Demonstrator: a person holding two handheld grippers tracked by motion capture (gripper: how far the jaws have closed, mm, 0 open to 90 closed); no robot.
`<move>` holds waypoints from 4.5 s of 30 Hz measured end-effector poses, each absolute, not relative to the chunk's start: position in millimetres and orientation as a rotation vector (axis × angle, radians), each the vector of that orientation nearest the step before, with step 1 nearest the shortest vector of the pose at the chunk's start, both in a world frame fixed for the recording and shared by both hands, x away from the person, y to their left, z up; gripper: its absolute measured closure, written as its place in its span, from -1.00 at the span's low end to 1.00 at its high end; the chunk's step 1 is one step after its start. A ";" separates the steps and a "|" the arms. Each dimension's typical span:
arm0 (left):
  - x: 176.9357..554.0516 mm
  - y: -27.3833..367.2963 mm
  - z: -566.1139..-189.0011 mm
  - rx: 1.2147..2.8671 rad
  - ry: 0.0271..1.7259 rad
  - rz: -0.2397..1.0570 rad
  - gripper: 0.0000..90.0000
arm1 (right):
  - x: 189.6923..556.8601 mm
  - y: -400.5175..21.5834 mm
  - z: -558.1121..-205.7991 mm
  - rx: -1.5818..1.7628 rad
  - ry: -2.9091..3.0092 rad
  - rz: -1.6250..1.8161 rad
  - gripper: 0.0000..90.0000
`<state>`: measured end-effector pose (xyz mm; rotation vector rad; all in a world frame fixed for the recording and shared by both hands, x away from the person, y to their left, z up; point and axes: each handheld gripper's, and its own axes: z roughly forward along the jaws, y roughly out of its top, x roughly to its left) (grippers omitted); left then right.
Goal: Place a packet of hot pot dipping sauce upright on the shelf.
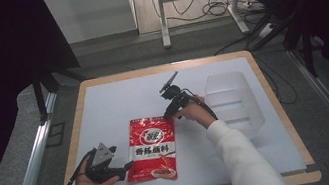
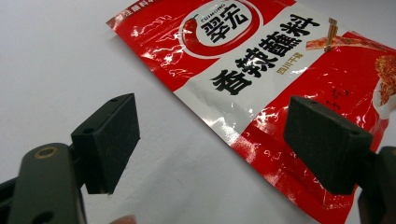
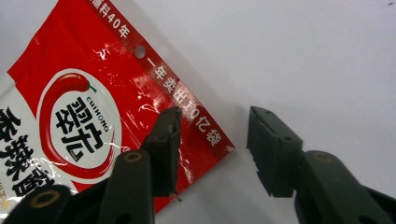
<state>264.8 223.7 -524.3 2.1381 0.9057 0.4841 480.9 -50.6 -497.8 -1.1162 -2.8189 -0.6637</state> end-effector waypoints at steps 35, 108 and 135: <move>279.9 228.4 -518.8 2.105 0.988 0.487 -0.58 | 436.9 -57.7 -466.3 -0.857 -2.904 -0.876 0.98; 334.6 210.6 -518.5 2.318 0.589 0.438 0.85 | 402.5 -59.6 -459.7 -0.744 -2.986 -0.942 0.19; 335.9 211.8 -518.3 2.301 0.609 0.418 0.82 | 415.6 -4.3 -482.6 -0.521 -3.098 -0.555 0.60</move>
